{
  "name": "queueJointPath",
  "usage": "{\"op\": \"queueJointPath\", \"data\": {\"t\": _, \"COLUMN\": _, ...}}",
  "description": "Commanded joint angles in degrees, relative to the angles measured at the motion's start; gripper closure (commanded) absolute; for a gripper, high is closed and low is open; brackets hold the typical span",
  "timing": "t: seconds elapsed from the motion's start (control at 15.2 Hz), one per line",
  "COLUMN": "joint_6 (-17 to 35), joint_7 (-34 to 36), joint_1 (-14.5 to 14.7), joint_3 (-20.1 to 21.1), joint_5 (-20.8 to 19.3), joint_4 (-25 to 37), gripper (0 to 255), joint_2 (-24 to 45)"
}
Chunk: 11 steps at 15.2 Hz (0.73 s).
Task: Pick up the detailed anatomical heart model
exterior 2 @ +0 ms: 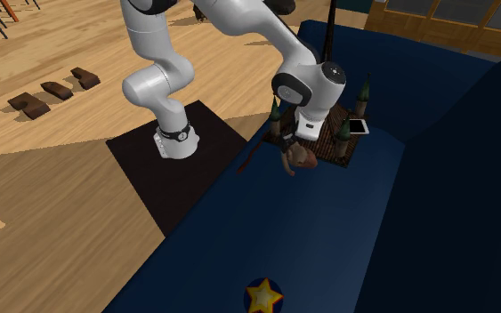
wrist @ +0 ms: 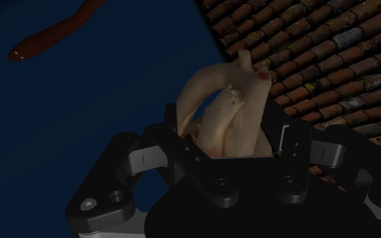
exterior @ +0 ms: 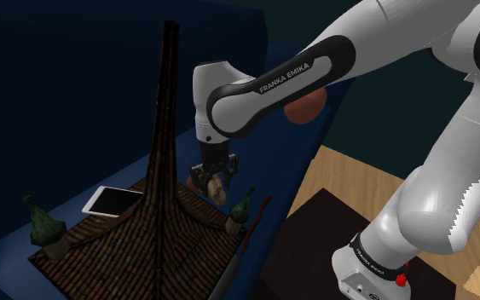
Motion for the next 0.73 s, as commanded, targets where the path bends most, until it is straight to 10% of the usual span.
{"op": "queueJointPath", "data": {"t": 0.0, "joint_6": 0.1, "joint_7": 0.0, "joint_1": 0.0, "joint_3": 0.0, "joint_5": 0.0, "joint_4": 0.0, "gripper": 255, "joint_2": 0.0}}
{"op": "queueJointPath", "data": {"t": 0.66, "joint_6": -3.0, "joint_7": -0.3, "joint_1": -0.2, "joint_3": 0.1, "joint_5": 0.7, "joint_4": 1.1, "gripper": 255, "joint_2": -2.0}}
